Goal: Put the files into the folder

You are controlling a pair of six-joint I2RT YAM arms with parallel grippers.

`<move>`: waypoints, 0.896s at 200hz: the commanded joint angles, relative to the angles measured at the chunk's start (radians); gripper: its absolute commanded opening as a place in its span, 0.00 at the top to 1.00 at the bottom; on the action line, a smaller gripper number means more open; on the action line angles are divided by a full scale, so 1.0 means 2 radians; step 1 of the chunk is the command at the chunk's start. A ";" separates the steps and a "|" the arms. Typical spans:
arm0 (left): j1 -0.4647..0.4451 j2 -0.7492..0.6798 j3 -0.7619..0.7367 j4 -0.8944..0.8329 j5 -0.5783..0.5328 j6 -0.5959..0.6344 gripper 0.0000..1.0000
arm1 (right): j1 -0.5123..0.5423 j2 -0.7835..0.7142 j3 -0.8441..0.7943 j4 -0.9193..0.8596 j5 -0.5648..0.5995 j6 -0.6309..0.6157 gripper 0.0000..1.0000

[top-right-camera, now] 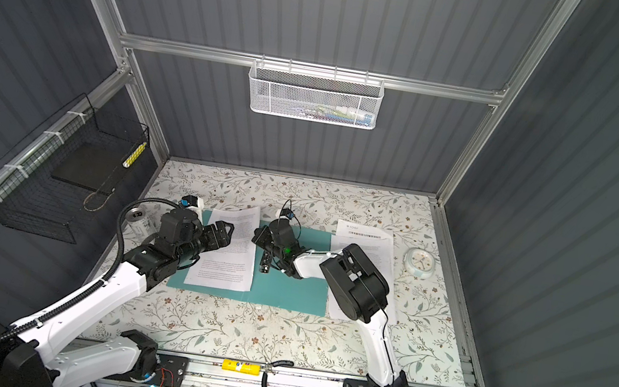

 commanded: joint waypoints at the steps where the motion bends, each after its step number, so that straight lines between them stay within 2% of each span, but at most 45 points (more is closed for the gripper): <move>1: 0.003 -0.005 -0.008 -0.009 -0.002 -0.004 0.15 | 0.007 0.001 0.014 -0.023 0.027 0.006 1.00; 80: 0.003 -0.005 -0.008 -0.013 -0.006 -0.006 0.15 | 0.017 0.005 0.025 -0.045 0.057 0.033 1.00; 179: 0.003 -0.009 -0.016 -0.015 -0.006 -0.004 0.15 | 0.027 0.034 0.058 -0.058 0.026 0.046 1.00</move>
